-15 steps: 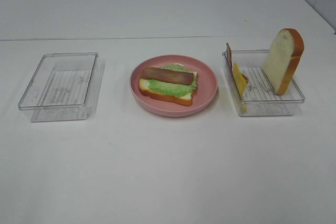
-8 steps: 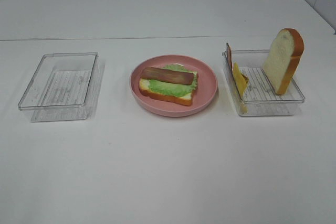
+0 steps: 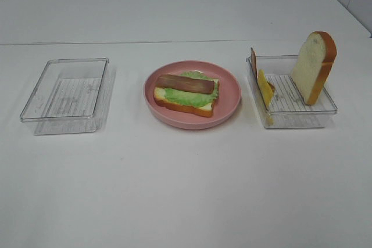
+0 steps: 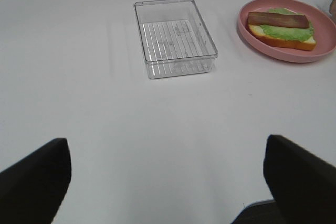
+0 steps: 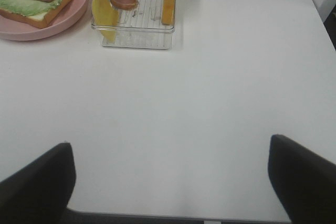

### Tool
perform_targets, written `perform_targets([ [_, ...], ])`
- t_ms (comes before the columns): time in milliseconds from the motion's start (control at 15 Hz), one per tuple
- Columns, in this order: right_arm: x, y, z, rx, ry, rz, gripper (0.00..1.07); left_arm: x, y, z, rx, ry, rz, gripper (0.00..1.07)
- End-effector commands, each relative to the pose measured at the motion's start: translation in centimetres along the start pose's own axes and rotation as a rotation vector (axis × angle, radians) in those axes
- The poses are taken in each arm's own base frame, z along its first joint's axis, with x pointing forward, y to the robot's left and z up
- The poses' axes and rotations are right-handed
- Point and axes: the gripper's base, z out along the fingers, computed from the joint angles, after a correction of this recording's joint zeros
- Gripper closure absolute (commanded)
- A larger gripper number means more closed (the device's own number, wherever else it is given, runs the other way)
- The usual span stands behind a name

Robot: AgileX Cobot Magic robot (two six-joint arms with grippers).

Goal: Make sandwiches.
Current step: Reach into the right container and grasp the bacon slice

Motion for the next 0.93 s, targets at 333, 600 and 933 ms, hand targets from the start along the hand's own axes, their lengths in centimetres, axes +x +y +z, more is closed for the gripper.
perform_targets([
  [333, -2.2, -0.5, -0.8, 0.052, -0.136, -0.029, 0.11, 0.1, 0.0, -0.2, -0.004, -0.018, -0.003, 0.16],
  [600, -6.1, -0.4, 1.9, 0.048, -0.148, -0.023, 0.11, 0.1, 0.0, -0.2, -0.004, -0.018, -0.003, 0.16],
  [933, -11.6, 0.1, 8.0, 0.02, 0.027, 0.021, 0.11, 0.1, 0.0, -0.2, -0.004, -0.018, -0.003, 0.16],
])
